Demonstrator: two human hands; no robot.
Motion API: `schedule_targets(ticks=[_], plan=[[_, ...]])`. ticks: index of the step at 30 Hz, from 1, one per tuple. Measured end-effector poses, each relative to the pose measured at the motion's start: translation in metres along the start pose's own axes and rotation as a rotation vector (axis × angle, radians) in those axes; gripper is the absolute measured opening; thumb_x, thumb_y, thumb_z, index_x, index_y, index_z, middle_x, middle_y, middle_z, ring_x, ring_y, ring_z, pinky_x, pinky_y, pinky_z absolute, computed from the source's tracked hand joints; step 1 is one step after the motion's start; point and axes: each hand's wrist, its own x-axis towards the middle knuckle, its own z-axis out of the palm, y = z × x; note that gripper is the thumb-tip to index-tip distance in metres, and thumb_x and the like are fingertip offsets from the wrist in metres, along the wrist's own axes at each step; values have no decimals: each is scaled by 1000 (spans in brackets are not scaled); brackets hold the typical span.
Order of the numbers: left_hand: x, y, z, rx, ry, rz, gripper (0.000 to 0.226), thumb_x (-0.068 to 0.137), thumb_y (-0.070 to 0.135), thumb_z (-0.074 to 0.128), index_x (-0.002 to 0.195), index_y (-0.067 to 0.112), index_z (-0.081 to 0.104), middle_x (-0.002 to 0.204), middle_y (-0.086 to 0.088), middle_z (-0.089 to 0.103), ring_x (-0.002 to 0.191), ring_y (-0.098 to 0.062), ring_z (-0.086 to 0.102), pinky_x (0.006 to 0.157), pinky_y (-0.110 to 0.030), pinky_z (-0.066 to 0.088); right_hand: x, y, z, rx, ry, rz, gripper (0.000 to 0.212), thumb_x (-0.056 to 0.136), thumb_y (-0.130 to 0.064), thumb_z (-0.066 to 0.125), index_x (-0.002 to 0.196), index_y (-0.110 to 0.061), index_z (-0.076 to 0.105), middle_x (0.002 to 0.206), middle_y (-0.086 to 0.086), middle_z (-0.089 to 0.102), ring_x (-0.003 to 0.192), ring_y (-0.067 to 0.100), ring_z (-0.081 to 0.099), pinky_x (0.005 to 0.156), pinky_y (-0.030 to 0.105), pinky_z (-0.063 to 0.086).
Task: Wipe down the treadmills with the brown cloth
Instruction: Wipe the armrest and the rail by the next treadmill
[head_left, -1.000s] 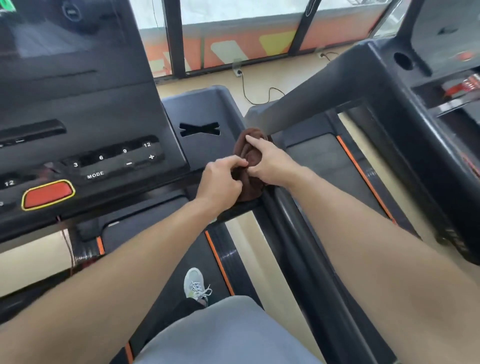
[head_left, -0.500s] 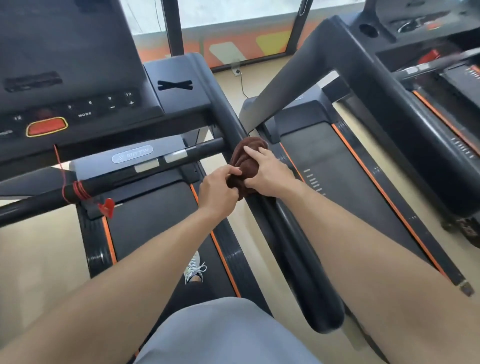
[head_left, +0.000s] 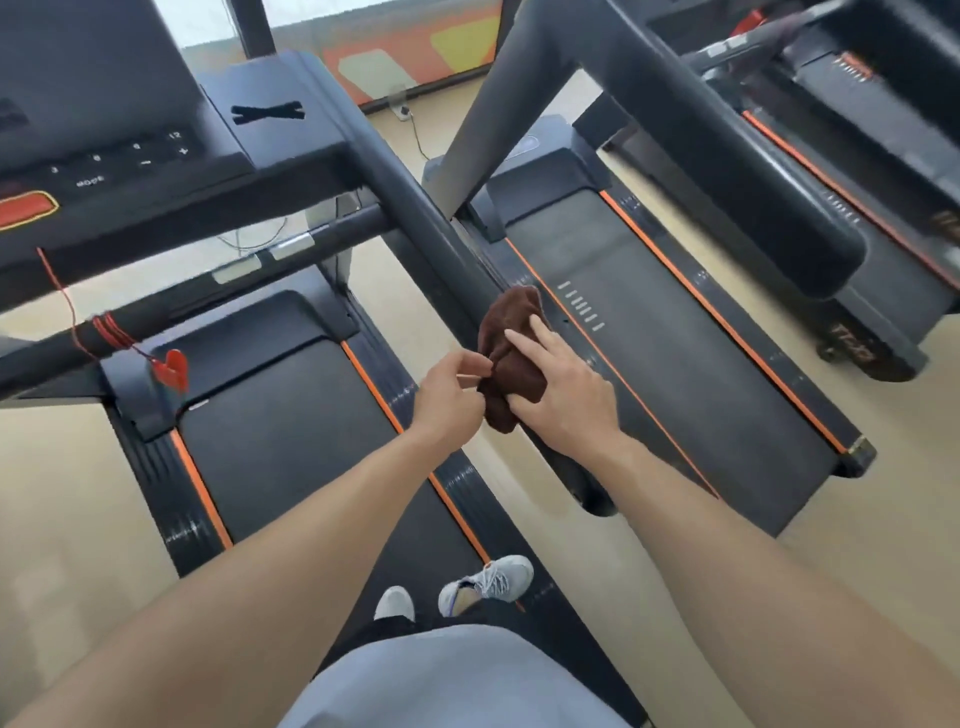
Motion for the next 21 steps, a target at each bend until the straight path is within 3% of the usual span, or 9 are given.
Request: schedule_targets(ticks=[3, 6, 10, 13, 16, 18, 21], plan=[[-20, -10, 15, -87, -107, -35, 43, 89, -3, 56, 120, 27, 56, 105, 5, 69, 102, -15, 68, 85, -36, 60, -45, 17, 10, -28, 66, 40, 76, 85, -40, 69, 151, -53, 35, 167, -24, 19, 154, 12, 26, 97, 49, 53], [-44, -20, 38, -62, -211, -49, 41, 93, 6, 62, 125, 29, 51, 105, 4, 69, 100, -9, 65, 80, -24, 54, -87, 28, 17, -76, 123, 62, 69, 88, -32, 71, 149, -49, 43, 166, -20, 26, 154, 16, 27, 98, 48, 54], [-70, -28, 64, -17, -312, -115, 36, 94, 21, 66, 128, 25, 54, 103, 4, 70, 99, -11, 67, 95, -37, 56, -130, 36, 21, 63, 198, 94, 58, 91, -13, 69, 140, -40, 59, 161, -19, 37, 153, 14, 29, 103, 45, 50], [-86, -25, 77, 30, -369, -96, 25, 94, 26, 67, 117, 26, 58, 102, 1, 71, 98, -14, 67, 95, -37, 55, -157, 48, 21, 330, 245, 165, 56, 88, -2, 67, 133, -36, 66, 154, -20, 48, 146, 8, 40, 111, 37, 44], [-106, -15, 101, 132, -375, 0, 10, 91, 28, 67, 96, 25, 59, 82, 5, 63, 79, -12, 62, 72, -27, 52, -182, 73, 14, 653, 240, 239, 64, 81, 11, 67, 127, -33, 69, 141, -22, 59, 130, 0, 54, 112, 37, 46], [-122, -10, 128, 218, -313, 87, 17, 86, 27, 66, 79, 21, 52, 73, 5, 51, 68, -13, 50, 63, -28, 43, -197, 96, 5, 804, 168, 281, 74, 77, 15, 71, 130, -36, 66, 126, -28, 65, 119, -1, 61, 105, 42, 52], [-142, 3, 172, 242, -258, 173, 21, 83, 26, 66, 71, 23, 49, 92, 4, 55, 82, -13, 54, 70, -28, 44, -218, 138, -12, 1051, 44, 365, 94, 76, 14, 78, 148, -38, 47, 134, -20, 63, 113, 11, 68, 93, 51, 59]])
